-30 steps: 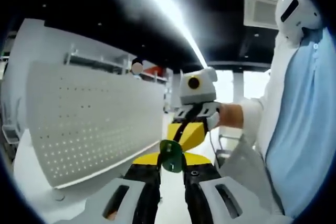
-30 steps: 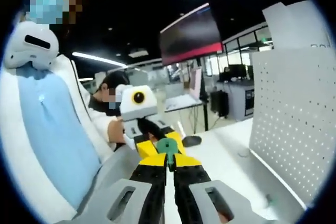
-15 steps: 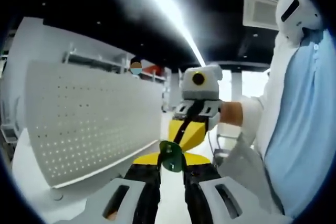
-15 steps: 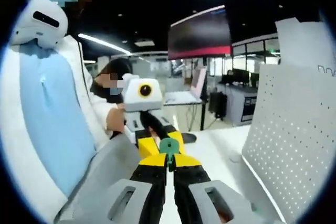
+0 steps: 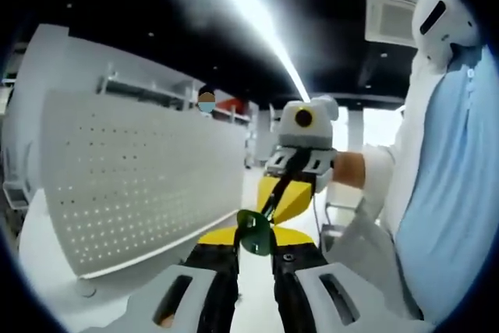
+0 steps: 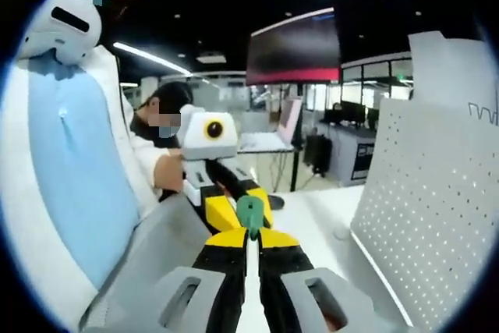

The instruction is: Insert the hook assembly into the mounting plate slot until the hook locks in place.

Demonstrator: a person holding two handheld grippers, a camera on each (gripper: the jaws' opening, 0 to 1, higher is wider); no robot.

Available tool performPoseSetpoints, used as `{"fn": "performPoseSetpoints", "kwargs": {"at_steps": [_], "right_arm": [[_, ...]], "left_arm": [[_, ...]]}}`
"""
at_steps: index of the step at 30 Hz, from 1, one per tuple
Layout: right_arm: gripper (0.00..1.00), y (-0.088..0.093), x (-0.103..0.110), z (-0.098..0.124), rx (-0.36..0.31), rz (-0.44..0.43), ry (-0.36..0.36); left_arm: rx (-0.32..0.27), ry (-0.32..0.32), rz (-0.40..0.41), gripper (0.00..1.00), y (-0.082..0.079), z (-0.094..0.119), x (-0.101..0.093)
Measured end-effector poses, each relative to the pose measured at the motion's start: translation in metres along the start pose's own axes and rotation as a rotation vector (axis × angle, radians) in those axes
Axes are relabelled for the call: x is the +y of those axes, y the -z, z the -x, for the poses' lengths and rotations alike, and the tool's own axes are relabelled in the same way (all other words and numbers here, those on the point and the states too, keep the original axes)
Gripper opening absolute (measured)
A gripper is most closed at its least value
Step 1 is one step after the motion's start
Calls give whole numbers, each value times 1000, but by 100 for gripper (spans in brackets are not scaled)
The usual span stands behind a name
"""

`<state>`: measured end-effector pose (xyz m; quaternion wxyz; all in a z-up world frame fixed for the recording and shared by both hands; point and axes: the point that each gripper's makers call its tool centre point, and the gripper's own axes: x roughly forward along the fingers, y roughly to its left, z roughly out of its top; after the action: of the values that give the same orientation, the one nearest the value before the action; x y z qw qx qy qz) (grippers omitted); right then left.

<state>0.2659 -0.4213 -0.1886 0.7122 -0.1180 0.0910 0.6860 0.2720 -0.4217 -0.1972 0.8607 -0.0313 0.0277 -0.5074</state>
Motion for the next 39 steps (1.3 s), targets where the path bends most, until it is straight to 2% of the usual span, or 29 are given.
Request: {"fn": "performPoseSetpoints", "kwargs": {"at_steps": [13,24,30,32,39], "right_arm": [[1,-2,3,-4,-10,7,-13],[0,-2,-1,-5,-19,-16,11],[0,-1,-10,-2,-28,-25,65],[0,-1,-11,-2,-37,-32,74],[0,-3,-13,-1,-56,-35,97]], "left_arm": [[11,-7,-6,15,2,-1,0],[8,-23,-17,16,0,-2,3],[4,-44,-12,26,-1,-1,8],[4,-43,-13,24,-1,-1,8],[15,-42,4,30,5,-4,10]]}}
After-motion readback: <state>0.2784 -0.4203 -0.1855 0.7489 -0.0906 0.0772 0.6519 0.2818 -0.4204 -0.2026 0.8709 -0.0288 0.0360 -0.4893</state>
